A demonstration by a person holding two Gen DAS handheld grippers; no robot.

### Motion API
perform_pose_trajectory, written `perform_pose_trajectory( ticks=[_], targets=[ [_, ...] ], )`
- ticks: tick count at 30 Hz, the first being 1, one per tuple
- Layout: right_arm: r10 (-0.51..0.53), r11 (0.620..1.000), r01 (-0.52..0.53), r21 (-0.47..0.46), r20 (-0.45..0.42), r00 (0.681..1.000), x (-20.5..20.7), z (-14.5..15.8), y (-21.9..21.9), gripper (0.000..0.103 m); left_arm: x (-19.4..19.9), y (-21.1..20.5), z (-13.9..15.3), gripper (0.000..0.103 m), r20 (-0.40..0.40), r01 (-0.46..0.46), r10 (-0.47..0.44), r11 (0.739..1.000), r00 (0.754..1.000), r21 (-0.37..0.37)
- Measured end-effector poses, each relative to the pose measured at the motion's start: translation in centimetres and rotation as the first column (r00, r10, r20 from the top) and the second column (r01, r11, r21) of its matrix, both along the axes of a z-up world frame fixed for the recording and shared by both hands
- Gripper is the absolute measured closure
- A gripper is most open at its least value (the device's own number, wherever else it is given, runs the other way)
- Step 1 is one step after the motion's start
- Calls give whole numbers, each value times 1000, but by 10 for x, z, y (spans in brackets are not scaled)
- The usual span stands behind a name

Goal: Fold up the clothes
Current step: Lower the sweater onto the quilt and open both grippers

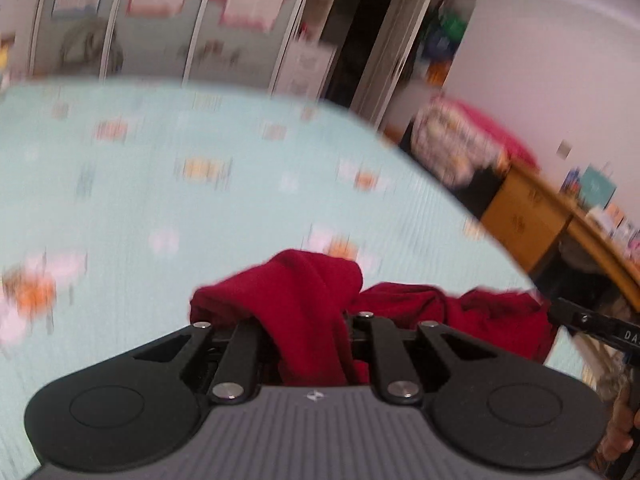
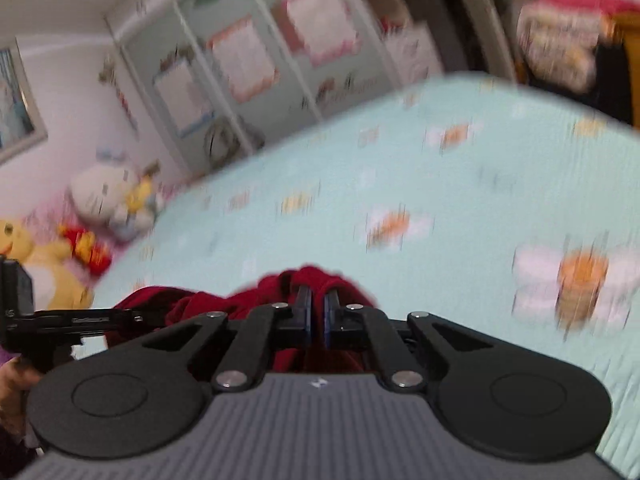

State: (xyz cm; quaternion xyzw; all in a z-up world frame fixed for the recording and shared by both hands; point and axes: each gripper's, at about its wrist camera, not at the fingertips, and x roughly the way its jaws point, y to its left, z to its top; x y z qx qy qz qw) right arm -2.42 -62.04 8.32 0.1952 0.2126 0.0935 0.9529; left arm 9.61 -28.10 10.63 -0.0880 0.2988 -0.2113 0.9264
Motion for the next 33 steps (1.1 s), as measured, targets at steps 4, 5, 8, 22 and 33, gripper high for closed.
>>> perform_pose_trajectory(
  ticks=[4,5,8,22,33],
  targets=[
    [-69,998,68,13,151,986,-6,57,-18,103,-2,-1,44,87,93,54,-52,998,994,-19],
    [-74,997,73,9,167,983,-8,65,-22,103,-4,-3,46,87,92,59,-58,998,994,-3],
    [-65,997,70,-23,162,985,-14,63,-21,103,-11,-4,27,87,48,51,-53,997,997,53],
    [36,999,-31,25,-236,971,11,-106,41,89,-38,67,-131,85,-290,-102,112,994,950,47],
    [92,994,-103,-28,-274,957,46,-107,100,69,-68,92,-118,46,-217,-167,190,979,957,120]
  ],
)
